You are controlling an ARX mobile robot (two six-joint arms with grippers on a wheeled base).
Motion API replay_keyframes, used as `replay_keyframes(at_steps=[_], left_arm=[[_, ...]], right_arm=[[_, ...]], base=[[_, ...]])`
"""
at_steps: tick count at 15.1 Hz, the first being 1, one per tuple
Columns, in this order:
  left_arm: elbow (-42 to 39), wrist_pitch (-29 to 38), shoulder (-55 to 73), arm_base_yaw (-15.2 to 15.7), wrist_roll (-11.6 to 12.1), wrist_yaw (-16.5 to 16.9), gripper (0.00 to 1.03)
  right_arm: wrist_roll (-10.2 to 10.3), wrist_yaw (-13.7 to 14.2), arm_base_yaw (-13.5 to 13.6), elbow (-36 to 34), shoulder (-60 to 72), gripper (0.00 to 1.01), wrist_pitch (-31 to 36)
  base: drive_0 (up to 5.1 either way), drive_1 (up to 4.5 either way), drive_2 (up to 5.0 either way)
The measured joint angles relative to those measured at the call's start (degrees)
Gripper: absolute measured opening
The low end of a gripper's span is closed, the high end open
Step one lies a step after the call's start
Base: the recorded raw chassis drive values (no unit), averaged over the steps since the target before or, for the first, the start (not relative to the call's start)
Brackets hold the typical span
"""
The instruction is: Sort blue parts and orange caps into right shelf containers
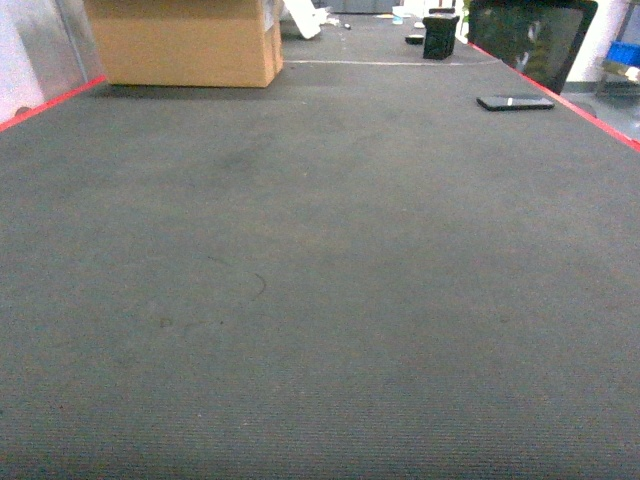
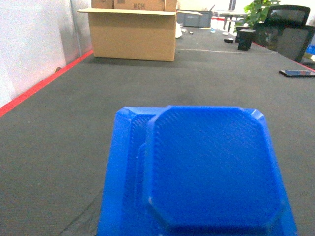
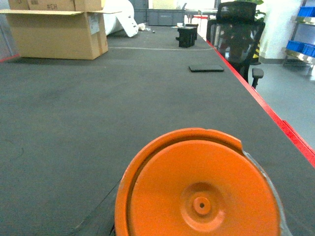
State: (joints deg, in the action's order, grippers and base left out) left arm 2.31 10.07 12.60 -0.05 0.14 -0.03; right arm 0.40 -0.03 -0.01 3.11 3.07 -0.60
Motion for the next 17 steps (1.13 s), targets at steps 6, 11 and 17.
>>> replay_keyframes(at_steps=[6, 11, 17], left_arm=[[-1.49, -10.03, -12.24, 0.0, -0.07, -0.09, 0.42], [-1.66, -10.47, -12.24, 0.04, -0.09, 0.0, 0.42], [-1.66, -10.47, -12.24, 0.04, -0.09, 0.0, 0.42]], right_arm=[[-0.04, 0.0, 0.0, -2.36, -2.8, 0.44, 0.48], [-0.04, 0.02, 0.0, -2.36, -2.8, 0.44, 0.24], [-0.04, 0.02, 0.0, -2.36, -2.8, 0.44, 0.24]], base=[[0.0, 0.0, 0.0], [0.0, 0.0, 0.0], [0.0, 0.0, 0.0]])
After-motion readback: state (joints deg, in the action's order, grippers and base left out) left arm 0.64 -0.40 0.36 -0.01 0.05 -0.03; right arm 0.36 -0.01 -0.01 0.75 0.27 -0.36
